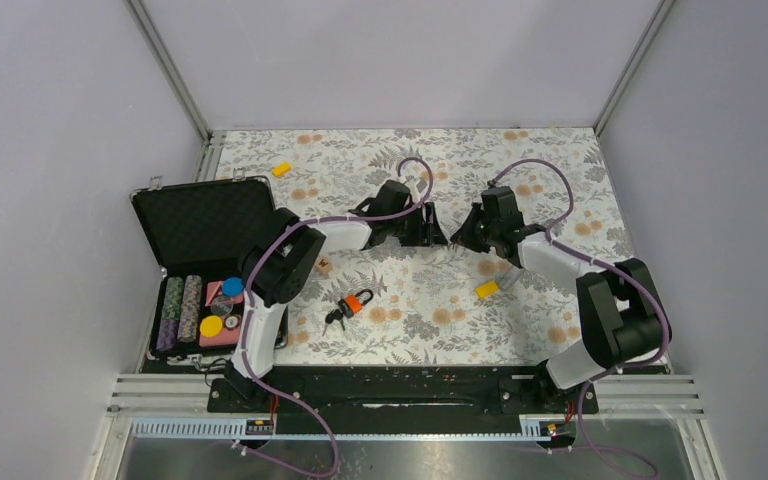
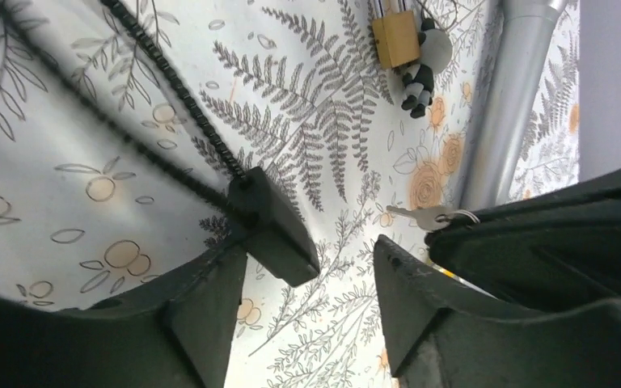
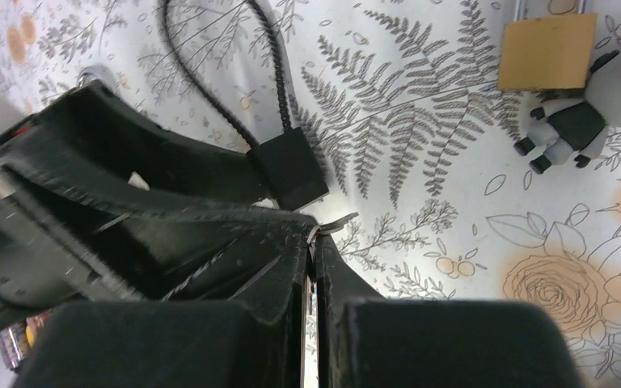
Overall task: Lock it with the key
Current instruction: Place the lock at the center of the board, then place the key at the center of the board.
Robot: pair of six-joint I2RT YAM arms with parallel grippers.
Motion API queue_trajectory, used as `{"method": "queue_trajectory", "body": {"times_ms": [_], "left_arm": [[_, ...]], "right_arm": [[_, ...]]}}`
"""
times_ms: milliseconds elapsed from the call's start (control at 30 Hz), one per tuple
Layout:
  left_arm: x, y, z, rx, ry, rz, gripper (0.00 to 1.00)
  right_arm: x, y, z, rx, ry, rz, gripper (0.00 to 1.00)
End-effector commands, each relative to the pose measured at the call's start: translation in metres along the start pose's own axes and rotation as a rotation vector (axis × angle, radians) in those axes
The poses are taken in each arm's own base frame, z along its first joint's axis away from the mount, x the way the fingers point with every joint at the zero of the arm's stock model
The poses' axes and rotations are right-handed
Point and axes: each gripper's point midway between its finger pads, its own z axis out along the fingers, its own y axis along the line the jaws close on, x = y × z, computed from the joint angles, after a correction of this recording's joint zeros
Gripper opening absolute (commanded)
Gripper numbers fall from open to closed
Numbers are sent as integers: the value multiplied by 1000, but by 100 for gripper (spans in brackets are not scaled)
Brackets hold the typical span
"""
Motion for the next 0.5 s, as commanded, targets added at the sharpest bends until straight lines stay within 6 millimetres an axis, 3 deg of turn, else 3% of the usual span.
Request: {"method": "queue_trajectory", "body": {"times_ms": [0, 300, 467], "left_arm": [[-22, 7, -4, -69, -80, 17, 66], [-35, 35, -49, -232, -179, -17, 80], [-42, 27, -78, -225, -239, 0, 83]], "right_arm": [[-32, 7, 7, 9, -81, 40, 5], [-42, 6, 27, 34, -61, 27, 7], [-49, 1, 45, 82, -51, 12, 12]]}}
